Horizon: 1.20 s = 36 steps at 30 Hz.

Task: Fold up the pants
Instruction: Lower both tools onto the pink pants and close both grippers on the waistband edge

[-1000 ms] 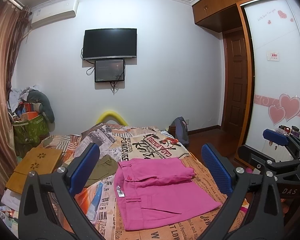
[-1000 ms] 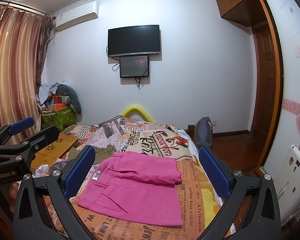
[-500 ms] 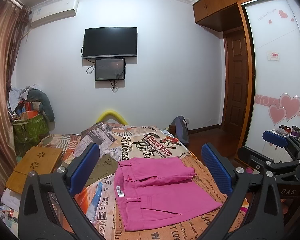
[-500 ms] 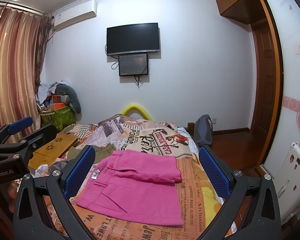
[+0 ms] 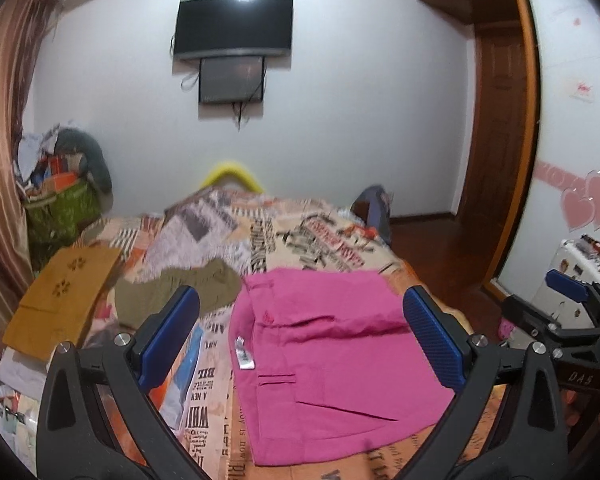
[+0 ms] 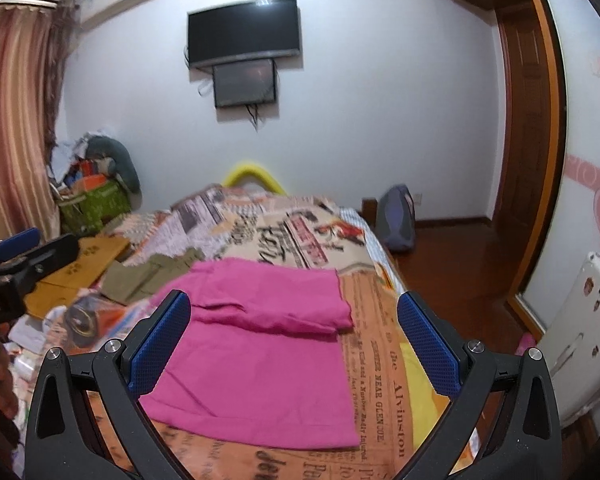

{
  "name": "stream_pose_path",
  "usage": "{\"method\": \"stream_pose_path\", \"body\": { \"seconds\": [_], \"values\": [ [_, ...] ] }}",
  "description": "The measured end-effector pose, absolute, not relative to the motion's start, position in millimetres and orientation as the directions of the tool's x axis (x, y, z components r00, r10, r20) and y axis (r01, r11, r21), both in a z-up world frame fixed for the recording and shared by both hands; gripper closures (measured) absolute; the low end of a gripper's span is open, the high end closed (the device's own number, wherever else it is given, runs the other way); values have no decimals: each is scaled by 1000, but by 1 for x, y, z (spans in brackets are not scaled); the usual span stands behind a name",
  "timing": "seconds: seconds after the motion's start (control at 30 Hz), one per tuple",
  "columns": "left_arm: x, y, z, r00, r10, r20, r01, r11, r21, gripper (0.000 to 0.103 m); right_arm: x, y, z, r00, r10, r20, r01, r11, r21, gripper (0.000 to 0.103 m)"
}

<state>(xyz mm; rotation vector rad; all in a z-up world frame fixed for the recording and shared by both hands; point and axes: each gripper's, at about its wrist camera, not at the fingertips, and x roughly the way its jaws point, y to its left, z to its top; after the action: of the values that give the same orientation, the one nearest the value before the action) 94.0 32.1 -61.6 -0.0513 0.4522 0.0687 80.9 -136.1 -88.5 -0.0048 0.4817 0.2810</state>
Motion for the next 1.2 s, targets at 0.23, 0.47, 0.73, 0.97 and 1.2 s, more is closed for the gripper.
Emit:
{"method": "stream_pose_path", "body": {
  "seconds": [0.23,0.47,0.73,0.97,1.2],
  "values": [
    [158,56,-110,820,78,-567,-100,995,-7,0,134,-150,-125,791,215,-572,-209,975,78,0],
    [215,81,-160,734,91,-673,-102,995,24,0,175,-154,-161,722,176,-669,-207,978,34,0],
    [251,96,-203,631,45,-775,-40,999,25,4,213,-151,-209,561,275,-781,-279,951,134,19],
    [271,101,-226,560,-28,-828,17,1000,-23,29,232,-148,-232,458,325,-827,-336,925,178,36],
    [282,98,-246,500,-102,-860,41,995,-94,51,246,-145,-239,446,332,-831,-368,915,168,55]
  ]
}}
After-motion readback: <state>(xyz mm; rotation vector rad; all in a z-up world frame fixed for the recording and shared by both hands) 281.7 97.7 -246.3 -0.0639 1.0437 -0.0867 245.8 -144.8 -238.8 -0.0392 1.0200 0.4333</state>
